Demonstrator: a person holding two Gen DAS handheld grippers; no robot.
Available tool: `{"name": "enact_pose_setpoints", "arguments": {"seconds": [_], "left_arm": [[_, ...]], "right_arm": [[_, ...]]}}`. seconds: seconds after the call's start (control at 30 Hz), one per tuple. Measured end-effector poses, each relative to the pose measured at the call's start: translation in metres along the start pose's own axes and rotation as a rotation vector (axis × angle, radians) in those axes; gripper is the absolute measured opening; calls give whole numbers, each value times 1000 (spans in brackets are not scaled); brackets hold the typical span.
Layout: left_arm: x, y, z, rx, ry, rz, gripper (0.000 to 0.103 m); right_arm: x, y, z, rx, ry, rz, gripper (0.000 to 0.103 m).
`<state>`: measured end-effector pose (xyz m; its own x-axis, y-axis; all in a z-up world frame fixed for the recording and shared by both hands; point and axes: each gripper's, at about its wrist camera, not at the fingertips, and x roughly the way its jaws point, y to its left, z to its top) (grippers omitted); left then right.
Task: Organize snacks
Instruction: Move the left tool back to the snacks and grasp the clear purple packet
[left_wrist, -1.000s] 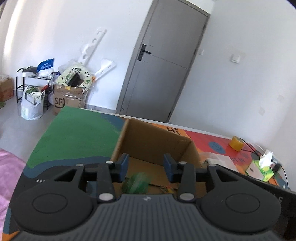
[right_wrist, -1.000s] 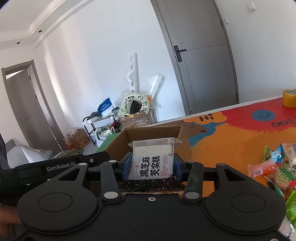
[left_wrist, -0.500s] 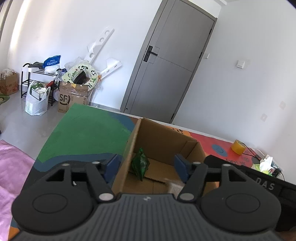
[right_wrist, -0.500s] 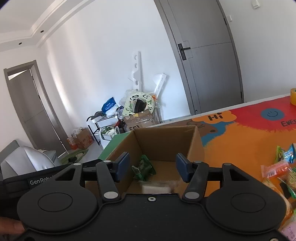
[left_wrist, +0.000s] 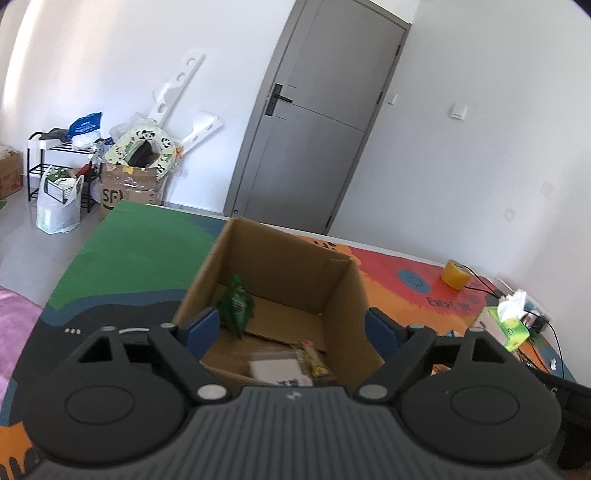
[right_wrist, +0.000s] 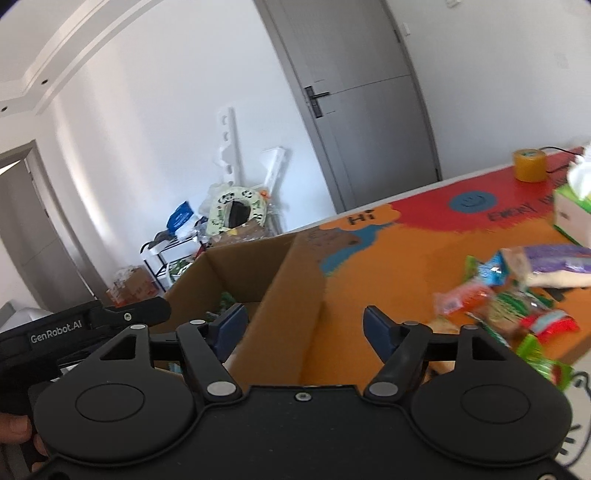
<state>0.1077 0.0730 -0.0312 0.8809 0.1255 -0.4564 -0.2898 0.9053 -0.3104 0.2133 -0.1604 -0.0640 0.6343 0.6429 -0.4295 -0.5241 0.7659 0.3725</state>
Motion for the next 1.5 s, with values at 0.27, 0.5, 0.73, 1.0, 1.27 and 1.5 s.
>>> {"name": "enact_pose_setpoints", "arguments": {"seconds": [0.27,0.5,0.73,1.0,1.27,1.5], "left_arm": [[-3,-22,-9,29,22,-35,89],[-3,-42,-19,55,40,-79,89],[-2,-62,-29,81,69,-106,91],[-2,-83,-38,103,80,-113,94],[7,-110,-56,148,111,-171,94],[19,-129,-71,185,128,-202,94]], "right_arm": [[-23,-21,-8,25,-13,-41,83],[-42,-42,-13,52,-21,-94,88],[-61,-62,-18,75,-32,-135,96],[-79,-89,-22,124,-52,-169,103],[-91,-118,-31,172,-50,-217,103],[-99,-137,-36,173,-54,-248,102]]}}
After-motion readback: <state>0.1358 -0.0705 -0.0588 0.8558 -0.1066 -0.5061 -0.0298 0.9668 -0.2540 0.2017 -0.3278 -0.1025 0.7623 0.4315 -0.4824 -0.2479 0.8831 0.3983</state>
